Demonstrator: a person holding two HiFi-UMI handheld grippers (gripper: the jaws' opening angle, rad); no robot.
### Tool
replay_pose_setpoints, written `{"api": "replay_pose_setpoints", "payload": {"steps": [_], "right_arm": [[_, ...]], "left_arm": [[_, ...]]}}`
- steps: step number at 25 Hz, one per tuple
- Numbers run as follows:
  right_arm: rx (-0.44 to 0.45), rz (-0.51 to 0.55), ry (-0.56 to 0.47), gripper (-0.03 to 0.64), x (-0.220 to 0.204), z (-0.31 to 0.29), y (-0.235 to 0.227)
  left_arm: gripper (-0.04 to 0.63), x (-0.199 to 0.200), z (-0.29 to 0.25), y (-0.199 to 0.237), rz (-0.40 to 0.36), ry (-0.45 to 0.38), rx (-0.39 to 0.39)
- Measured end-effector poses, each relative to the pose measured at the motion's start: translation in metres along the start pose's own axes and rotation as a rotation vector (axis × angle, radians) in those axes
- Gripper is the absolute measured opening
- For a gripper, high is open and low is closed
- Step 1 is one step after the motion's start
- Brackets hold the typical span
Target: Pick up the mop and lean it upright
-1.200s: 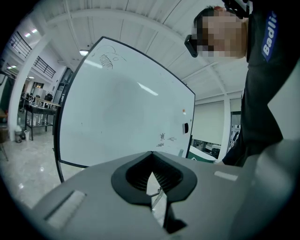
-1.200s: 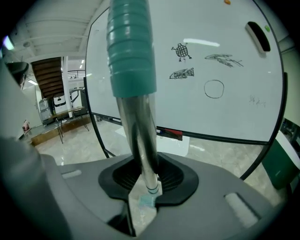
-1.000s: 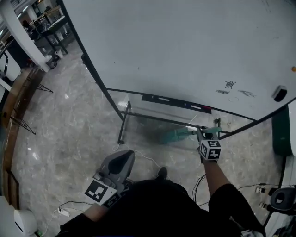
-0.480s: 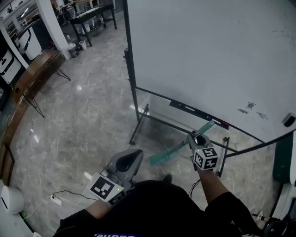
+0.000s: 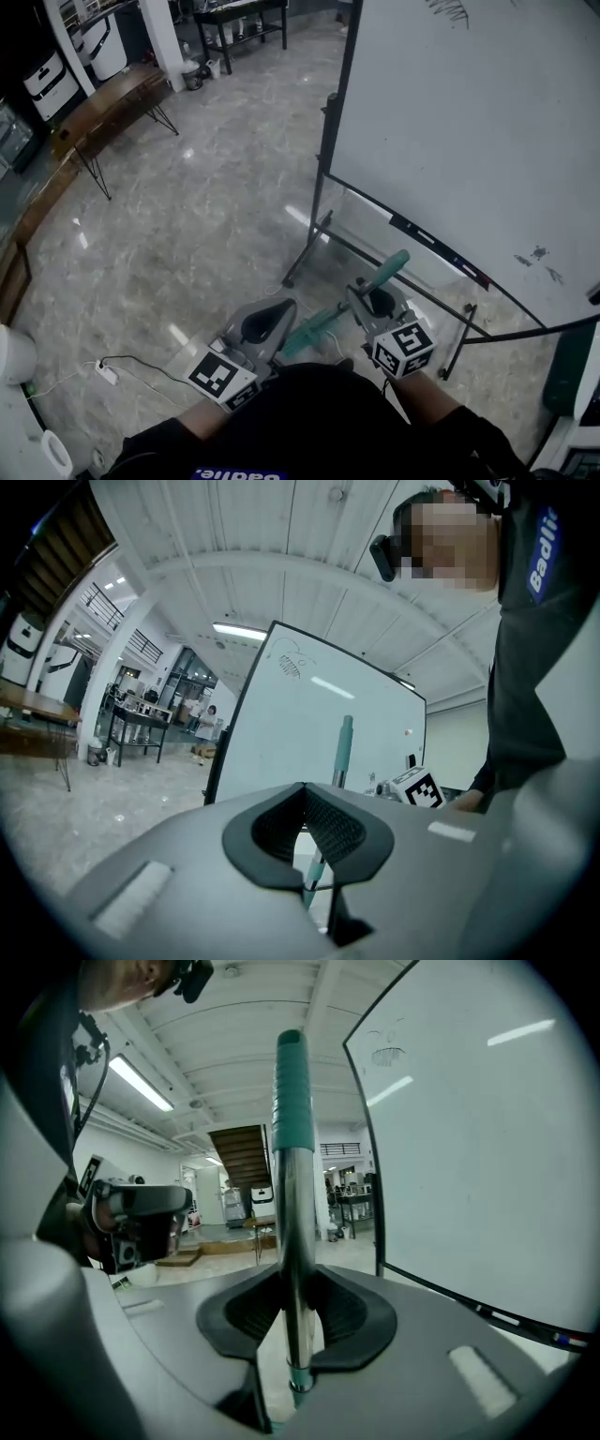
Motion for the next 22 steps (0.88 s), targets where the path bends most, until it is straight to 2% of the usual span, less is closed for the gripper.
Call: {"api": "replay_pose_setpoints", "payload": {"steps": [6, 17, 22], "right_arm": [[0.113, 0.046, -0.039, 0.101, 0.030, -0.024, 0.056], [0.230, 0.115, -0.065, 0.101, 0.071, -0.075, 0.127], [0.272, 0.132, -0.056, 0.101, 0.083, -0.098, 0.156]], "left_arm": [[0.018, 0.002, 0.033, 0.025, -0.002, -0.002, 0.072], [0.018, 0.012, 0.091, 0.061, -0.033, 0.003, 0.165], [0.018, 0.017, 0.129, 0.080, -0.024, -0.048, 0.222]]}}
Point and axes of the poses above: the fingertips, and each gripper's own axes: z backward along the fingers, y to its left, x out of its top, the point moved 7 cm from there along z, backward along the fingers, and after that the axes turned 6 degrees about -x, right-handed, at the moved point
